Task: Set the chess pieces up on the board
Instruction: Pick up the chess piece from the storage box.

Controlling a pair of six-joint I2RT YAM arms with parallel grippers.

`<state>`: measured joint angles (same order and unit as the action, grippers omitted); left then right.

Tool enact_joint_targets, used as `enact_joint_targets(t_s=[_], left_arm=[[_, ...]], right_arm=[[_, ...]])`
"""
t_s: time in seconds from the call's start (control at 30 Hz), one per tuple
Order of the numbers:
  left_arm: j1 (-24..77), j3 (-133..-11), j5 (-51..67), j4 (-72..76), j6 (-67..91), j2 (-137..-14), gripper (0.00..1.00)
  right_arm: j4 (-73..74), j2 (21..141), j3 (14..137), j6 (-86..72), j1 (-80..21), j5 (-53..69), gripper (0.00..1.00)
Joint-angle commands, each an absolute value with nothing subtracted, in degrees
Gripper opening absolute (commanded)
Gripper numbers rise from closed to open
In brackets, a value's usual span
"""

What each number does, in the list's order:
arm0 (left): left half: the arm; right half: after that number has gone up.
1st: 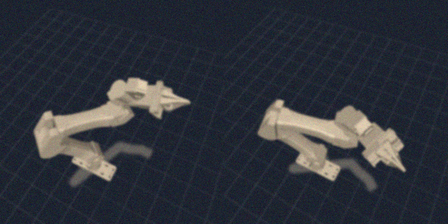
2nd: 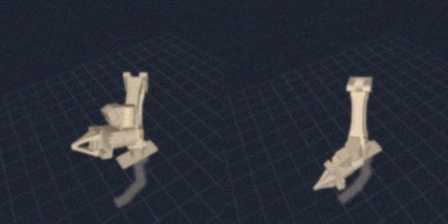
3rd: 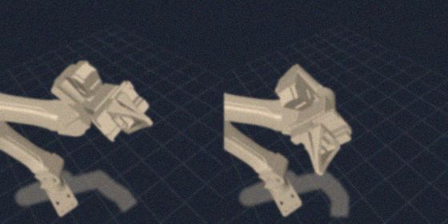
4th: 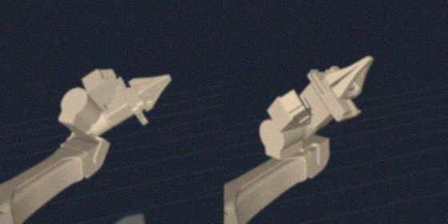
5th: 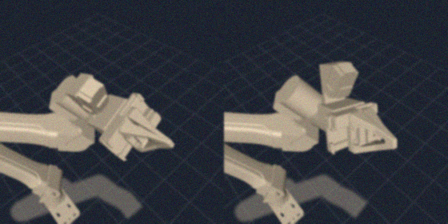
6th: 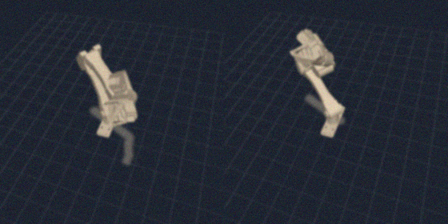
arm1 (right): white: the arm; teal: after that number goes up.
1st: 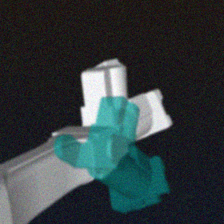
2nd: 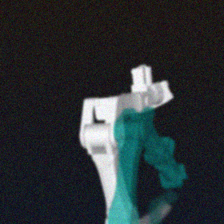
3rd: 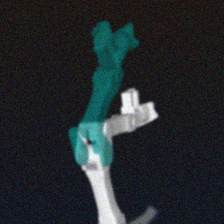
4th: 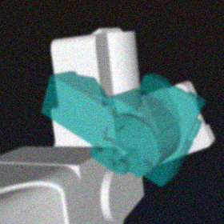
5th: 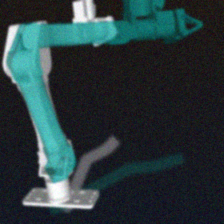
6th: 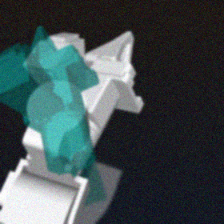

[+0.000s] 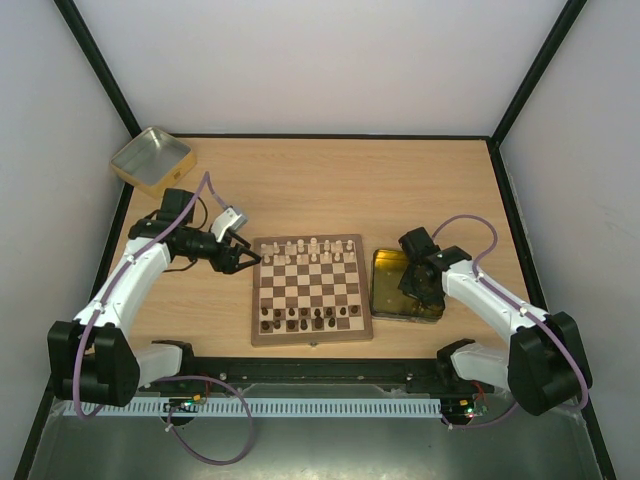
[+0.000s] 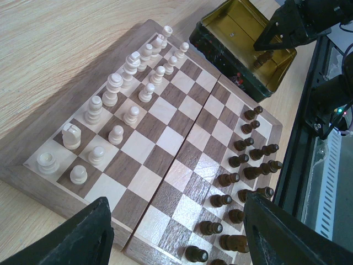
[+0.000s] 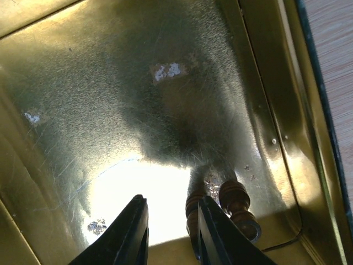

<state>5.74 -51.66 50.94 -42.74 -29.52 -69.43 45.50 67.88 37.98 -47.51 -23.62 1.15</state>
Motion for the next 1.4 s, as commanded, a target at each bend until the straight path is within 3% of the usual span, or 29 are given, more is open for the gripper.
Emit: enact_joint_targets(t_s=[0.0,0.63,1.03,1.3,1.37], left_arm=[[6.15,-51.68,51.57,-43.15,-29.58,-69.53,0.65],[6.33,-51.59,52.11,-43.68,-30.41,-68.72,0.65],[6.59,-51.60,52.10,-43.77,-30.58,-68.66,0.65],[6.68,-51.51,52.02,-43.68,-30.39,-68.31,0.65],[6.68,-51.50,52.03,-43.63,-30.40,-68.34,0.65]], right_arm=[[45.91,67.41,37.13,-47.06,-23.38,1.79,0.24],[49.35,64.83,37.18,-49.31,-23.38,-1.29,0.22],[48.78,63.13,34.17,-48.03,-23.38,3.01,0.21],[48.41,63.26,34.42,-48.35,-23.38,2.04,0.03],[48.35,63.21,34.57,-48.47,-23.35,1.96,0.02]])
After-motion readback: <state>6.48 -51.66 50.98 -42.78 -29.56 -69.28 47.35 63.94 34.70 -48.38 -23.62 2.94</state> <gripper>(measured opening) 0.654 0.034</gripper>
